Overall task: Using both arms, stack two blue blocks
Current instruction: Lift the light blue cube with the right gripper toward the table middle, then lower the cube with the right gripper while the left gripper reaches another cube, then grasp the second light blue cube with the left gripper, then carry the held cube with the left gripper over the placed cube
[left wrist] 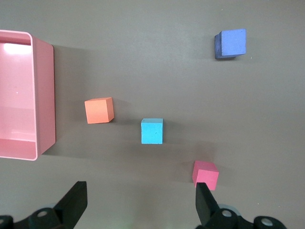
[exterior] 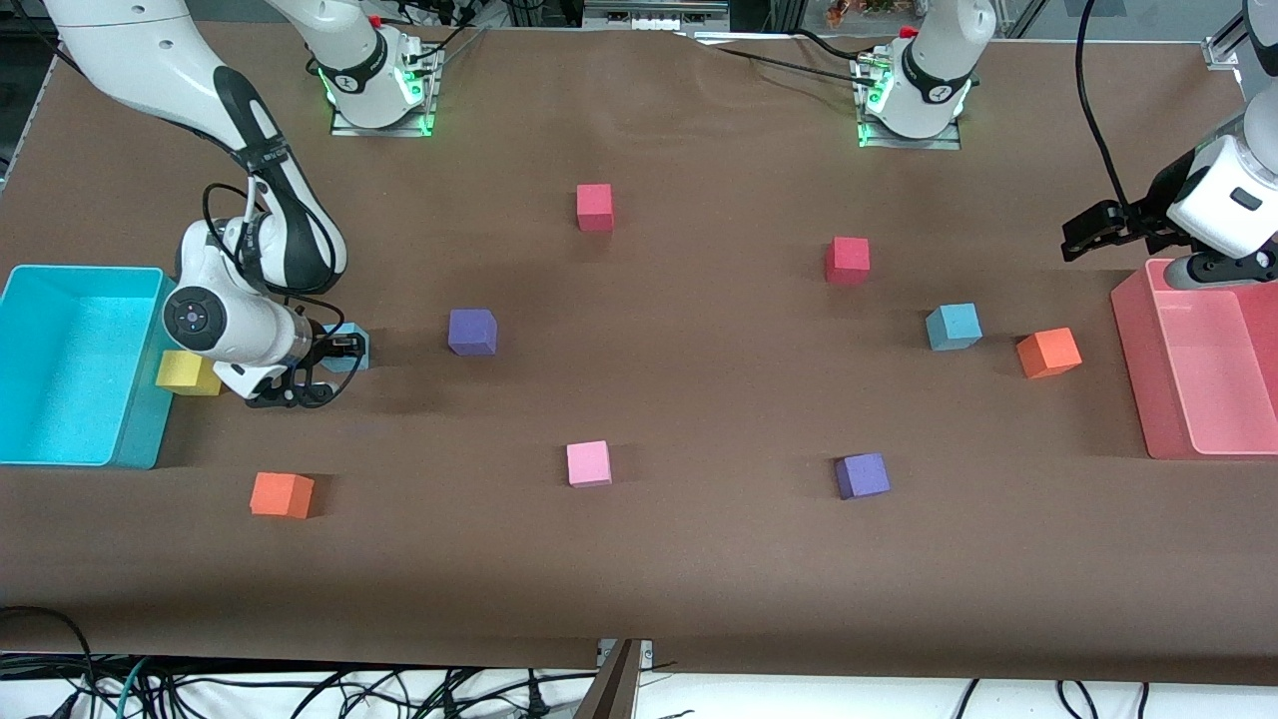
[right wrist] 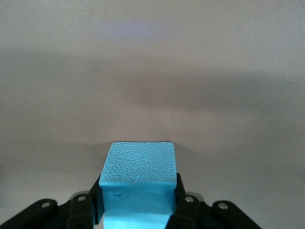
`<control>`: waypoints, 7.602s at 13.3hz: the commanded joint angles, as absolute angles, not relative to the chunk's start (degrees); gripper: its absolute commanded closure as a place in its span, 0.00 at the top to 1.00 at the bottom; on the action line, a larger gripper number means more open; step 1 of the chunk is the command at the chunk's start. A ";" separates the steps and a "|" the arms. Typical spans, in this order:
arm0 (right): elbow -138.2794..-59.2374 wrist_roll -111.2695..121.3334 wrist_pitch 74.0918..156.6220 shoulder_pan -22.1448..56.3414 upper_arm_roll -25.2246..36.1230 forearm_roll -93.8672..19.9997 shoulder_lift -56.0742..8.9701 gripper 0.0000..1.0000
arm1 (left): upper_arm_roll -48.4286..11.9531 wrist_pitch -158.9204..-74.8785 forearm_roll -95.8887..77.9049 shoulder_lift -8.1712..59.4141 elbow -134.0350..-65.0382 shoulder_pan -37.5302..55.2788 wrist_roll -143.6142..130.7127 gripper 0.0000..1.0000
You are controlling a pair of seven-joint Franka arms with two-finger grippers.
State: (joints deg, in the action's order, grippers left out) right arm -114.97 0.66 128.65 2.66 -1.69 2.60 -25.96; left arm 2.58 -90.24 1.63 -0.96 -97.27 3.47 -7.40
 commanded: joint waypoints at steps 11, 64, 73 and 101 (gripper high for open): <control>-75.79 -20.88 93.16 24.49 -1.76 -3.77 -34.17 0.00 | 2.46 -91.23 3.08 -1.67 -99.05 2.81 -5.89 1.00; -100.98 52.27 127.08 36.12 -1.05 -43.05 -30.67 1.00 | 2.90 -136.02 0.09 9.66 -133.93 2.20 -4.48 1.00; -110.48 95.05 133.94 34.28 -1.14 -70.82 -32.33 1.00 | 2.90 -141.76 0.00 14.76 -136.32 2.46 -4.48 0.91; -111.80 111.18 131.31 33.13 -1.05 -84.02 -34.89 1.00 | -8.70 -116.63 -8.00 22.30 -100.57 34.61 -55.62 0.00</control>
State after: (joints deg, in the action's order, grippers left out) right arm -110.90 109.33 132.15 33.87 -0.59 -82.63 -35.40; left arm -9.64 -117.29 -6.98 16.31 -106.75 31.22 -51.89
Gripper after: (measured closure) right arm 0.000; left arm 0.476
